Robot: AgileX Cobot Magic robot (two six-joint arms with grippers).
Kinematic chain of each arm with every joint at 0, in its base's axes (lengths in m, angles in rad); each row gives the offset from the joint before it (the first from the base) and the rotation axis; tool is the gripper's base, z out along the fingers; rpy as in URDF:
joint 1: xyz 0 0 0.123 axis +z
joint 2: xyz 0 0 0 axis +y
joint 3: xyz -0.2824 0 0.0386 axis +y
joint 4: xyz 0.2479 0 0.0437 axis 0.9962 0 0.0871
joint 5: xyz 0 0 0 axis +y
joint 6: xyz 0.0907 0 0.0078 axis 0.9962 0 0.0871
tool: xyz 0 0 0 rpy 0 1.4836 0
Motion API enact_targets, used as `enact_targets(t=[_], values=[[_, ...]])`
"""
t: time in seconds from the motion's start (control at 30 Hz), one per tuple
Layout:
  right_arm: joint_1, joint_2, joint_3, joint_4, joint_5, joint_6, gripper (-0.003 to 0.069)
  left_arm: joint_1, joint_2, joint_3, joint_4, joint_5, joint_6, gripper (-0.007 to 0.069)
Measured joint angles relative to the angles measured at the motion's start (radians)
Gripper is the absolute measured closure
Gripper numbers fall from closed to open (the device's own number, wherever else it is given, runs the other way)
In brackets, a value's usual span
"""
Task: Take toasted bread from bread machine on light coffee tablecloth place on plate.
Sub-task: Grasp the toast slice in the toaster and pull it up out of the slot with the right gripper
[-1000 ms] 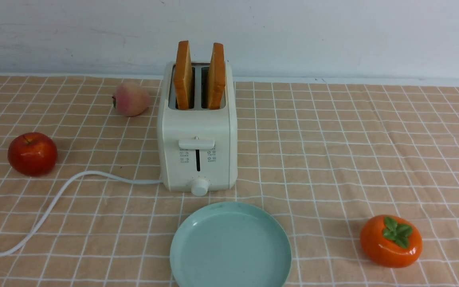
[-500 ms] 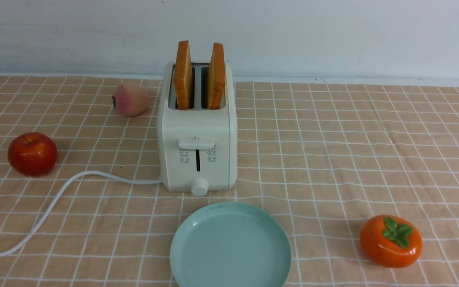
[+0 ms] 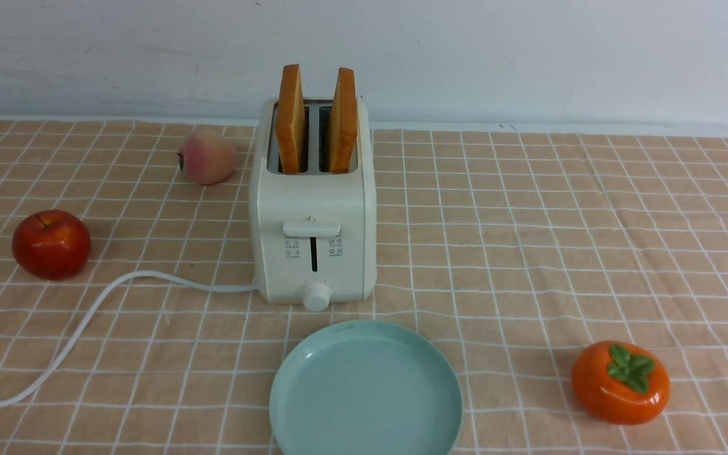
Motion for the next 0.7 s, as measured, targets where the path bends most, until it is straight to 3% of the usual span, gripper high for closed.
enact_targets(t=[0.27,0.57,0.7], values=[[0.0,0.0,0.0,-0.005,-0.278,0.0,0.0419,0.0,0.0,0.0,-0.299,-0.3,0.008,0.0387],[0.0,0.0,0.0,-0.006,-0.362,0.0,0.0419,0.0,0.0,0.0,-0.345,-0.333,0.025,0.0387],[0.0,0.0,0.0,0.036,-0.514,0.098,0.0419,0.0,0.0,0.0,-0.412,-0.474,-0.02,0.0387]])
